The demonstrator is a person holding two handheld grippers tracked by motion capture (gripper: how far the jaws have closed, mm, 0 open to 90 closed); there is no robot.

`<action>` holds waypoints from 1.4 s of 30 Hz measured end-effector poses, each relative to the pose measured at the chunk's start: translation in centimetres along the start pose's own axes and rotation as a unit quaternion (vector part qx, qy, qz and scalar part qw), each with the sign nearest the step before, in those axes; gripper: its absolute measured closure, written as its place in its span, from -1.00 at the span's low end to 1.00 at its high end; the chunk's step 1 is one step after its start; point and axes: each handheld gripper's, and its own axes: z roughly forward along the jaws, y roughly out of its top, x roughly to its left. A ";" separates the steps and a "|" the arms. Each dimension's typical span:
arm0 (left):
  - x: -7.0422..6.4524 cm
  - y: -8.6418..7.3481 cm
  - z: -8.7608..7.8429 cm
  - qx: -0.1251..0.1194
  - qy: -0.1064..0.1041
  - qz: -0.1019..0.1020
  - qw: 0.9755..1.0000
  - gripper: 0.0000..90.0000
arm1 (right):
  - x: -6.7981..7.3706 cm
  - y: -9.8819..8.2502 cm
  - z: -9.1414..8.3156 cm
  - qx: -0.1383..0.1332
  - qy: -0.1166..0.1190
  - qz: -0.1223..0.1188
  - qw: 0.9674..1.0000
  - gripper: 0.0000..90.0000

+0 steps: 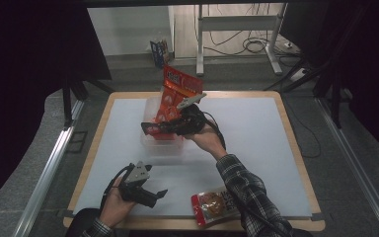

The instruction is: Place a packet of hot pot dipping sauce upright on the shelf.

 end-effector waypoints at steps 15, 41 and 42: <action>-0.3 0.0 0.3 0.005 -0.003 0.006 1.000 -0.98 | 0.7 0.0 -1.7 0.008 -0.043 0.007 0.999 -0.55; -0.5 0.1 0.5 0.010 -0.006 0.014 1.000 -0.98 | 3.7 -4.0 -5.0 0.026 -0.074 0.009 0.997 -0.86; -0.5 0.1 0.5 0.010 -0.006 0.014 1.000 -0.98 | 3.8 -4.1 -5.0 0.026 -0.075 0.010 0.997 -0.89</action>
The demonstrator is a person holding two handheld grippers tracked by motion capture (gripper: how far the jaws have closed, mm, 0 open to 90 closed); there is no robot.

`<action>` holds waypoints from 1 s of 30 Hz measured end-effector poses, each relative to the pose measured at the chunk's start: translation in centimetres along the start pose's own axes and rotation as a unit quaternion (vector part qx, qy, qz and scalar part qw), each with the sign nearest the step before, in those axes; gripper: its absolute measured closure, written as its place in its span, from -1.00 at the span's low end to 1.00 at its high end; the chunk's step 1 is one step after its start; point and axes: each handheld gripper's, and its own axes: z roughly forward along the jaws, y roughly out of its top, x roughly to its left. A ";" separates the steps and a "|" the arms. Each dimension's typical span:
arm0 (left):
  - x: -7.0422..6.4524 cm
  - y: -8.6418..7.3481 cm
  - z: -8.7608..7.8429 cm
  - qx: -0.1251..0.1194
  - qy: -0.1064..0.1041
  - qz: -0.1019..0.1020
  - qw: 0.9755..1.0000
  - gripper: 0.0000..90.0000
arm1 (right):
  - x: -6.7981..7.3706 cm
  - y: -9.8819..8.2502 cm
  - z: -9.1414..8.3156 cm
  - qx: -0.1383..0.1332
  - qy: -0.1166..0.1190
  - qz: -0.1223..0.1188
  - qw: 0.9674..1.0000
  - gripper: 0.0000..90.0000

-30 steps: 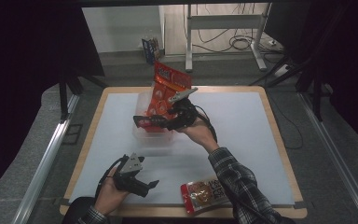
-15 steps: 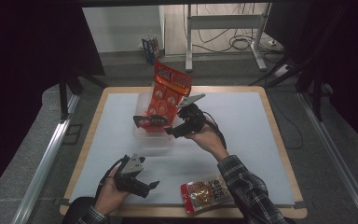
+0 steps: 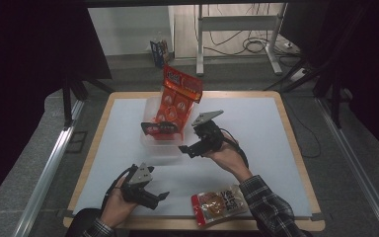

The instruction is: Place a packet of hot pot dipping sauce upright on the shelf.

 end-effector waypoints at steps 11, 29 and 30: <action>-0.2 0.0 0.2 0.002 -0.001 0.001 1.000 -0.98 | 0.8 -2.4 -1.2 -0.025 -0.017 0.023 0.999 -0.94; -0.1 0.0 0.0 0.002 0.001 0.005 1.000 -0.98 | 1.3 -5.6 -3.1 -0.023 -0.015 0.057 0.998 -0.89; -0.1 0.0 0.0 0.001 0.001 0.005 1.000 -0.98 | 1.4 -5.7 -3.2 -0.020 -0.014 0.057 0.998 -0.88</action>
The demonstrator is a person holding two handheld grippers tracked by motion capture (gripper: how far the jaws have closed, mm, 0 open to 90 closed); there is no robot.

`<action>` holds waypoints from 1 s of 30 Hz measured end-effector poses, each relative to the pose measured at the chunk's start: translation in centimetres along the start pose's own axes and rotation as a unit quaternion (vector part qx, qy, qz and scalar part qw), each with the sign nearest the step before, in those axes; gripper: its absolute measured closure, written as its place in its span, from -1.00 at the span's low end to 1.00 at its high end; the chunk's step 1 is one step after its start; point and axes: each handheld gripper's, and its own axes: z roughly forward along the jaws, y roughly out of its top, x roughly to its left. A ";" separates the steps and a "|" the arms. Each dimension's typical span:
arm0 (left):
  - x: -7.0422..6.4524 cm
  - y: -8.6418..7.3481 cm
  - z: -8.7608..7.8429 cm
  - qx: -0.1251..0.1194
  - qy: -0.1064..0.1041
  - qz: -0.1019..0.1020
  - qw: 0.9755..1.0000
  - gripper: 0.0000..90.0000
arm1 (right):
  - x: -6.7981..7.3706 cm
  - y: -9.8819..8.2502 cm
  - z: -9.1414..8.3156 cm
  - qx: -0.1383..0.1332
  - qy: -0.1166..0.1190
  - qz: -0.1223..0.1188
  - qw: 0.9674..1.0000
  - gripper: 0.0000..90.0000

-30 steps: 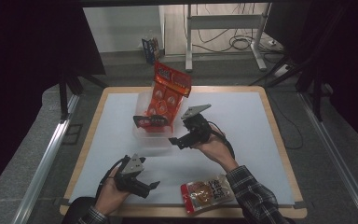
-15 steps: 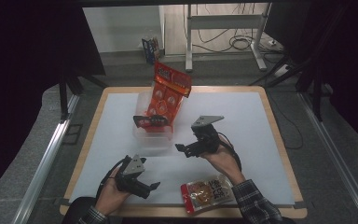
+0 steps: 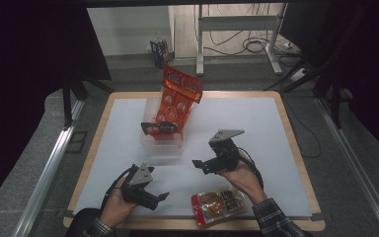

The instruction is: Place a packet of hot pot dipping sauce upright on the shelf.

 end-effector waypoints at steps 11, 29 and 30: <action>-0.1 0.0 0.0 0.001 -0.001 0.002 1.000 -0.98 | 0.4 -2.0 -1.4 0.031 0.006 0.003 0.999 -0.55; -0.4 0.2 0.3 0.000 -0.002 0.011 1.000 -0.98 | 4.1 -6.8 -5.9 0.063 0.008 -0.035 0.997 0.87; -0.5 0.2 0.3 0.000 -0.002 0.012 1.000 -0.98 | 4.3 -6.9 -6.1 0.063 0.010 -0.034 0.997 0.89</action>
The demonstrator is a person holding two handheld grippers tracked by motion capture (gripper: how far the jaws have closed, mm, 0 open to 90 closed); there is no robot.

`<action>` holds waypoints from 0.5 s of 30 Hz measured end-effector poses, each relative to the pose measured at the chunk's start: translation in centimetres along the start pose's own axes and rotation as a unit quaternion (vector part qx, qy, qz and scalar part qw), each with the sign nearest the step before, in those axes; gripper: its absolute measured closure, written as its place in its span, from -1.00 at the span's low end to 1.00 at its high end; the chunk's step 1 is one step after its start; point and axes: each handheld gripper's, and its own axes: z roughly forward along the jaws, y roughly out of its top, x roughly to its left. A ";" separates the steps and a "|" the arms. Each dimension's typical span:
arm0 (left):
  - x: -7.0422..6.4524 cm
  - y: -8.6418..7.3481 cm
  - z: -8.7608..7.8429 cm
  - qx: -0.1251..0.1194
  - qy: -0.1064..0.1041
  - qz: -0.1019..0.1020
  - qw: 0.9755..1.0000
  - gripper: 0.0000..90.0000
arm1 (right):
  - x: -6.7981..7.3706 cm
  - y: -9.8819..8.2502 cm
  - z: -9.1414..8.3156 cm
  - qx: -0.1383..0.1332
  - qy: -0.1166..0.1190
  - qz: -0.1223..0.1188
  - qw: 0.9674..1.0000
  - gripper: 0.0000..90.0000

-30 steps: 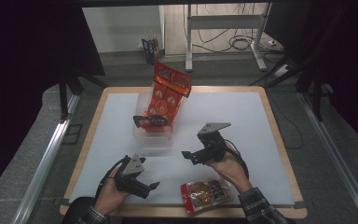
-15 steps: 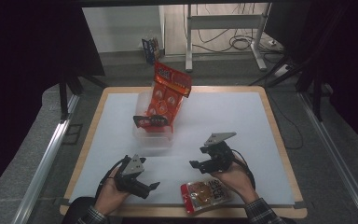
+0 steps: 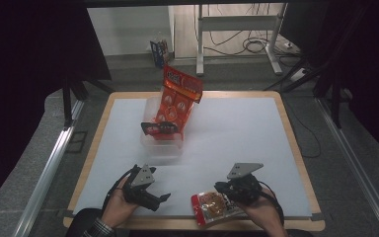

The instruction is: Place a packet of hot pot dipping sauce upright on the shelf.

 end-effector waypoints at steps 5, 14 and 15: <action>0.1 0.0 0.0 -0.001 0.001 0.000 1.000 -0.97 | 1.1 -1.7 -0.1 0.016 0.016 0.004 1.000 0.94; 0.0 0.0 0.0 0.001 0.004 0.001 1.000 -0.97 | 2.5 -4.3 0.2 0.050 0.052 0.021 0.997 0.94; 0.0 0.0 0.0 0.001 0.004 0.001 1.000 -0.97 | 2.5 -4.5 0.4 0.056 0.050 0.022 0.997 0.94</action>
